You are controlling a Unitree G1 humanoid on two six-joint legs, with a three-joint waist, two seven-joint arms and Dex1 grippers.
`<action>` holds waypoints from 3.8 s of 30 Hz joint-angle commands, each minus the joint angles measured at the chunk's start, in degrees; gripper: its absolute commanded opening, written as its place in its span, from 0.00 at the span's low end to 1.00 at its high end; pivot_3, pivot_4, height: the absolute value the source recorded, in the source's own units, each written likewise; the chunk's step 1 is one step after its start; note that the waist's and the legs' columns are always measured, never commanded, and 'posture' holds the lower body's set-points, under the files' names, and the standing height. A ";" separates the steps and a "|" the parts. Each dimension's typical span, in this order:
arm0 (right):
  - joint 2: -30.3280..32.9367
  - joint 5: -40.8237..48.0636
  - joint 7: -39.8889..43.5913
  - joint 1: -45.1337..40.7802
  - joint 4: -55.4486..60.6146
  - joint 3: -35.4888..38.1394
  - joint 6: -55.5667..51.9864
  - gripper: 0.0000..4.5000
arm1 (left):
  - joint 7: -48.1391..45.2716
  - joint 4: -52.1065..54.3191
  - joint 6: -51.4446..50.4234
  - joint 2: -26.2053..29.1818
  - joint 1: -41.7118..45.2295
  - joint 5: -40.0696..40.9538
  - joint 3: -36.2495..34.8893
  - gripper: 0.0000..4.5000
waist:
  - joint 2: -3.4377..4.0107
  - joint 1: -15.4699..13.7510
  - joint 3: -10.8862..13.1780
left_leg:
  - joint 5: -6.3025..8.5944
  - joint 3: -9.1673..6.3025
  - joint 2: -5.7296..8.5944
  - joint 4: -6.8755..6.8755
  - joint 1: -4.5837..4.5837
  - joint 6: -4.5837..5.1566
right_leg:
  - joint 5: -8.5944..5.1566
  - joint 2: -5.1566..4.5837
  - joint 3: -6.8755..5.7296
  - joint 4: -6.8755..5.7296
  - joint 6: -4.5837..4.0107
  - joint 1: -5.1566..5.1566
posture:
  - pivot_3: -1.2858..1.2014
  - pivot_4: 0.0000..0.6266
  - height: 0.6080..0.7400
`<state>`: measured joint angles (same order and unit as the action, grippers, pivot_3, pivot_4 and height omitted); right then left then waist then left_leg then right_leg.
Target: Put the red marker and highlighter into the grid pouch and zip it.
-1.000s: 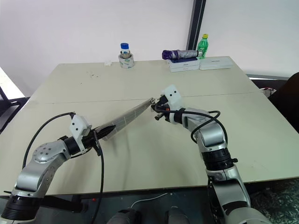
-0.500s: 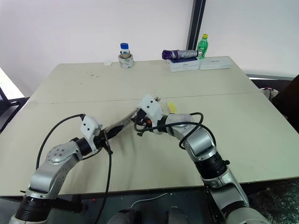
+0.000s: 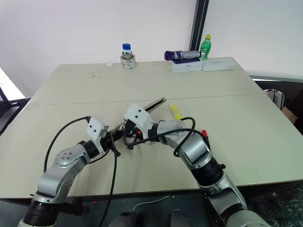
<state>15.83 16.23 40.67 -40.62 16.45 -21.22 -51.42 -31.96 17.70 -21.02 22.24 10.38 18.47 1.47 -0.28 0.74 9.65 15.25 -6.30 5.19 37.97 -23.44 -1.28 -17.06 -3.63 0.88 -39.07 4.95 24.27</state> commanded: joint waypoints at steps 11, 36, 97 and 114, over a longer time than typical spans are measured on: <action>4.12 5.65 -1.00 0.60 6.17 9.54 -2.71 0.66 | 4.37 -0.80 2.07 -1.78 3.69 -2.93 -1.60 0.00 | -0.01 -0.09 0.00 | 0.00 0.00 0.00 -0.01 0.00 0.01 | 0.00 0.00 0.00 0.01 0.00 0.00 | 0.52 0.24 1.00; 5.77 -8.85 -17.10 -1.37 -34.33 18.45 12.56 0.25 | 4.13 -7.03 13.28 5.68 2.12 -13.39 -3.08 0.00 | -0.02 0.01 -0.01 | 0.00 0.09 0.00 -0.06 0.00 0.00 | 0.00 0.01 0.07 0.01 0.00 0.04 | 0.52 0.24 1.00; 23.06 -5.65 10.21 -1.76 -0.57 0.23 9.74 0.20 | -8.39 -11.54 31.28 13.32 3.70 -20.54 4.68 0.00 | -0.02 -0.14 0.00 | 0.20 0.08 -0.02 -0.03 0.00 0.34 | 0.00 0.00 0.06 0.04 0.00 0.01 | 0.52 0.24 1.00; 22.40 -9.60 15.95 -2.64 0.36 -1.26 14.81 0.20 | -14.13 -9.73 32.73 14.19 3.41 -19.32 6.02 0.00 | -0.03 -0.19 0.01 | 0.20 0.07 -0.02 -0.03 0.00 0.34 | 0.00 -0.01 0.06 0.04 0.00 0.01 | 0.52 0.24 1.00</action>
<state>38.03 6.86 55.85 -41.66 13.66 -23.31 -38.82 -45.61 5.22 10.62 36.13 13.75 -2.01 7.69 -0.31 0.54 9.65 15.45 -6.22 5.18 37.94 -23.44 -0.93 -17.06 -3.63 0.93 -39.04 4.95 24.29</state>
